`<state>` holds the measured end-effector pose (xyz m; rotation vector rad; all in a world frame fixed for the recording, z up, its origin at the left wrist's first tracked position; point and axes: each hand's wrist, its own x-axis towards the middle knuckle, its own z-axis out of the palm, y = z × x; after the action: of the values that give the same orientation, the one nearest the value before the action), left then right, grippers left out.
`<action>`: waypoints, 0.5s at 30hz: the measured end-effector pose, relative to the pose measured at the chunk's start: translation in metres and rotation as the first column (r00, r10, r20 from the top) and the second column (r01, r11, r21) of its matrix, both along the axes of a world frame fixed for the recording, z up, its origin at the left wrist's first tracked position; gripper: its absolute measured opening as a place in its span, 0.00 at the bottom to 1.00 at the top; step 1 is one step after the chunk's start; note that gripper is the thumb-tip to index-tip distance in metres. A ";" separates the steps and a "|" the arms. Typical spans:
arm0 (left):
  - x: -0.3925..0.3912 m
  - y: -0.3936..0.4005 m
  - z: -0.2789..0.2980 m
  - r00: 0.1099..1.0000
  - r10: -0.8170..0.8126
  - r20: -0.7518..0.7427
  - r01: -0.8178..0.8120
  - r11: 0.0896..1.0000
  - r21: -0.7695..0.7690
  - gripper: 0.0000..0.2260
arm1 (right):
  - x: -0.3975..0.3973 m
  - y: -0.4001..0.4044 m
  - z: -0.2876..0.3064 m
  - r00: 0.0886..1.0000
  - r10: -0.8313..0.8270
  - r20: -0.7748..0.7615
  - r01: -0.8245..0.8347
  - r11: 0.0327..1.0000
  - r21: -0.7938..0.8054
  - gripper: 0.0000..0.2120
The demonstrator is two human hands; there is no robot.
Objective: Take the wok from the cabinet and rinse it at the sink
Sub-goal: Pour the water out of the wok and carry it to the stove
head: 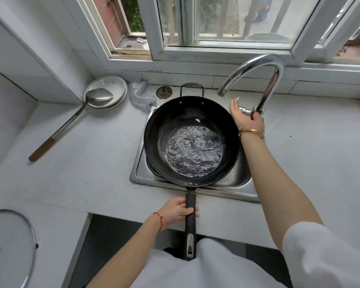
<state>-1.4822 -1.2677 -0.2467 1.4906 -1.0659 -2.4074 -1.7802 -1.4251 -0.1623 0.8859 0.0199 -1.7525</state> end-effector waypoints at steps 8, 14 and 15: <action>0.001 0.001 0.000 1.000 -0.003 0.020 0.003 1.000 -0.018 0.15 | 0.006 0.008 0.004 0.997 0.063 -0.054 -0.063 0.998 0.006 0.29; 0.000 0.002 -0.003 0.999 0.001 0.043 0.001 1.000 -0.031 0.14 | 0.013 0.046 0.004 0.638 0.526 -0.563 -0.393 0.851 0.349 0.25; 0.000 0.002 -0.003 0.999 0.004 0.045 -0.003 0.999 -0.034 0.14 | 0.021 0.059 0.001 0.456 0.629 -0.630 -0.417 0.776 0.474 0.22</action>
<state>-1.4827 -1.2660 -0.2493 1.5409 -1.1063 -2.3522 -1.7592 -1.3657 -0.1618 0.1659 1.0239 -1.3880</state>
